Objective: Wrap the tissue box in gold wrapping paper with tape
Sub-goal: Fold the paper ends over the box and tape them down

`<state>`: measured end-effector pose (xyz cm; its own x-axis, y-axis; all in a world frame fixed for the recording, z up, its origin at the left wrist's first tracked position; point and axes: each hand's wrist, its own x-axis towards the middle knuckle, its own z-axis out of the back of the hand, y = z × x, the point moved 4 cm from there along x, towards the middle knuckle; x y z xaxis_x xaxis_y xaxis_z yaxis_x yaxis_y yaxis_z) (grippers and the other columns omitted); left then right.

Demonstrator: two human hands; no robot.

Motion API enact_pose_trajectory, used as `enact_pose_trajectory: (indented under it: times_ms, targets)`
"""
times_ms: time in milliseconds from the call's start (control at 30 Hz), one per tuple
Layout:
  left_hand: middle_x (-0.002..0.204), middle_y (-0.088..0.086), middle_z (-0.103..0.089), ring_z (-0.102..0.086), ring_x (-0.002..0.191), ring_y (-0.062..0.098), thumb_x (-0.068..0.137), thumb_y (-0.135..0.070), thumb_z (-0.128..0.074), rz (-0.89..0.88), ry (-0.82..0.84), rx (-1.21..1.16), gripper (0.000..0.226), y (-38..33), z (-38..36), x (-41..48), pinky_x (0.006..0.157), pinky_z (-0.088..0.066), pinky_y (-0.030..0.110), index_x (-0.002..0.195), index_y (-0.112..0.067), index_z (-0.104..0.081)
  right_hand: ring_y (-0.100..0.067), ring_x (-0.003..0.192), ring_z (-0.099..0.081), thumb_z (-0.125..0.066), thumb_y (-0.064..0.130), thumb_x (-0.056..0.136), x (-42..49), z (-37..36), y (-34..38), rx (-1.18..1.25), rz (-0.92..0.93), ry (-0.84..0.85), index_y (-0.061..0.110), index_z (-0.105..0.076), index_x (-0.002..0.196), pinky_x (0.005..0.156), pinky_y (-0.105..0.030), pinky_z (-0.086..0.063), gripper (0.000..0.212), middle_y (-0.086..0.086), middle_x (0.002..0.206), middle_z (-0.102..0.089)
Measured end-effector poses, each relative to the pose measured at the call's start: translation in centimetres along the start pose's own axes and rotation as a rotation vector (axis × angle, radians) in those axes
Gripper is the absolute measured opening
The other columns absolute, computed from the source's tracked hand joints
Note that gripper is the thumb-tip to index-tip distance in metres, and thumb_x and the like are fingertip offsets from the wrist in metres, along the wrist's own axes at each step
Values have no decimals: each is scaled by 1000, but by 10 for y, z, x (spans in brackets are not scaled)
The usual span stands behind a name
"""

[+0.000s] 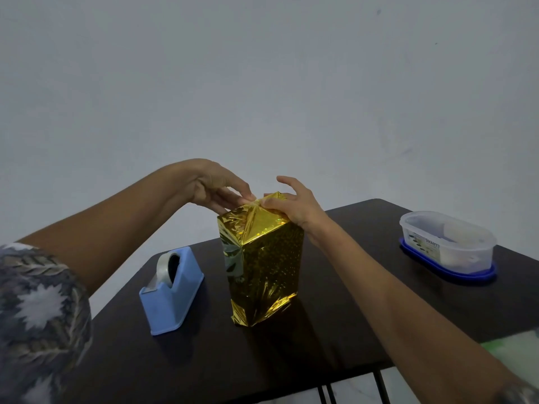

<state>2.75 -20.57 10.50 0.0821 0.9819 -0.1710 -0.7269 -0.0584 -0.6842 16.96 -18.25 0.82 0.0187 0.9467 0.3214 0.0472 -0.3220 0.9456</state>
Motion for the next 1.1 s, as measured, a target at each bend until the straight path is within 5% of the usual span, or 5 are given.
enact_pose_trajectory:
  times_ms: [167, 400, 533, 833, 1100]
  targets:
    - [54, 4, -65, -64, 49, 12, 78, -6, -69, 13, 15, -10, 11, 0, -1, -2, 47, -53, 28, 88, -6, -65, -24, 120, -50, -75, 24, 78, 0, 0, 0, -6, 0, -16, 30, -39, 136, 74, -20, -46, 69, -11, 137, -47]
    - [61, 1, -69, -58, 80, 14, 76, -10, -72, 61, -11, 28, 16, 8, 1, -10, 95, -41, 61, 92, -10, -68, -25, 123, -48, -74, 24, 79, -1, 1, 0, -12, -14, -27, 29, -38, 137, 89, -29, -45, 69, -12, 139, -44]
    - [87, 5, -68, -56, 85, 15, 76, -8, -71, 62, -1, 26, 20, 15, 0, -10, 91, -46, 57, 96, -9, -69, -25, 118, -51, -74, 23, 78, -2, -1, 1, 4, -29, -20, 28, -38, 137, 87, -29, -46, 69, -12, 138, -45]
    - [93, 13, -70, -60, 106, 25, 73, -10, -77, -25, -107, 21, 21, 22, 0, -5, 85, -53, 54, 91, -4, -68, -23, 124, -46, -72, 24, 80, -5, -3, 3, -25, -29, -18, 28, -37, 138, 86, -27, -43, 68, -9, 141, -41]
    - [74, 8, -49, -54, 74, 19, 73, -17, -79, -33, -129, 16, 28, 32, 2, -6, 69, -58, 48, 72, -3, -55, -25, 124, -47, -74, 25, 78, -4, -6, 4, -50, -14, -35, 28, -37, 138, 102, -39, -44, 71, -10, 140, -44]
